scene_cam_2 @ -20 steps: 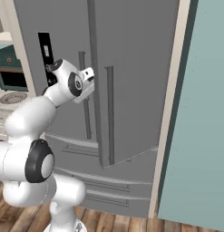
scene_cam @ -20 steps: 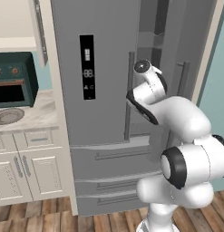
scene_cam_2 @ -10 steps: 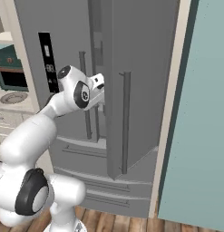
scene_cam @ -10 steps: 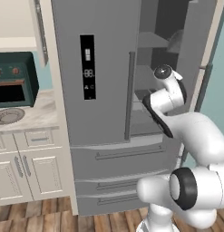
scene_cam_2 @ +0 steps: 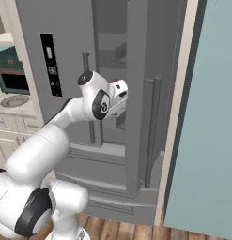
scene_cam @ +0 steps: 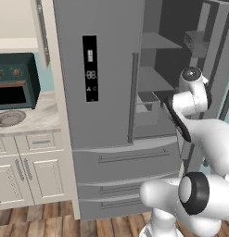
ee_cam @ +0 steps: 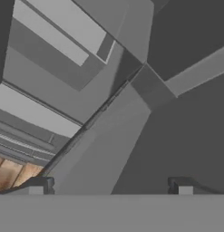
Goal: Move the hot dog bun to the plate on the dining table and place the condiment next to that plate. Then navigate to the fridge and take the sausage and place it on the plate as well.
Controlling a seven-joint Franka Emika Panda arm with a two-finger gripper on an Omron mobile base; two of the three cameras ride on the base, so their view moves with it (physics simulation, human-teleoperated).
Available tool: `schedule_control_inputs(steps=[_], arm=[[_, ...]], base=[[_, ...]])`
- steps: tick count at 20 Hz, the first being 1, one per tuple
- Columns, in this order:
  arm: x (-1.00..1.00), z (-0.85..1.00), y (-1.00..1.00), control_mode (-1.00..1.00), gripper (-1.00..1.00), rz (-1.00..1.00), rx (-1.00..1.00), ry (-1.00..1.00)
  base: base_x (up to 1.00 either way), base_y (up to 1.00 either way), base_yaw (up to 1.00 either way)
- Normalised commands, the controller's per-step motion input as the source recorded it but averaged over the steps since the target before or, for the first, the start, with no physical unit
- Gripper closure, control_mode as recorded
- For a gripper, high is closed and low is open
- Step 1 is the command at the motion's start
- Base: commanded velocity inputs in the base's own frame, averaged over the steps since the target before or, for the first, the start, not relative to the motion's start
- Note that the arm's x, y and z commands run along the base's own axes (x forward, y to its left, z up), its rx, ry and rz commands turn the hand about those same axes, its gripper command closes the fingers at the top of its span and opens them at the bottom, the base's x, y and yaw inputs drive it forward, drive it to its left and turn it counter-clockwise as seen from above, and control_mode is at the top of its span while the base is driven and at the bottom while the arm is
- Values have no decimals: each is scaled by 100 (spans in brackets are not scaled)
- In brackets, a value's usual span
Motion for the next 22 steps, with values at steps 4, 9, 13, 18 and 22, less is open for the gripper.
schedule_control_inputs(steps=[4, 9, 13, 18, 22], arm=[[12, 1, -84, -100, -100, 0, 8, 8], [14, 0, -86, -100, -100, 0, 12, 2], [3, 0, -87, -100, -100, 0, 13, 0], [-3, 0, -69, -100, -100, 0, 10, -7], [-36, 0, 9, -100, -100, 0, 0, -25]], base=[[0, 0, 0], [0, 0, 0], [0, 0, 0], [0, 0, 0], [0, 0, 0]])
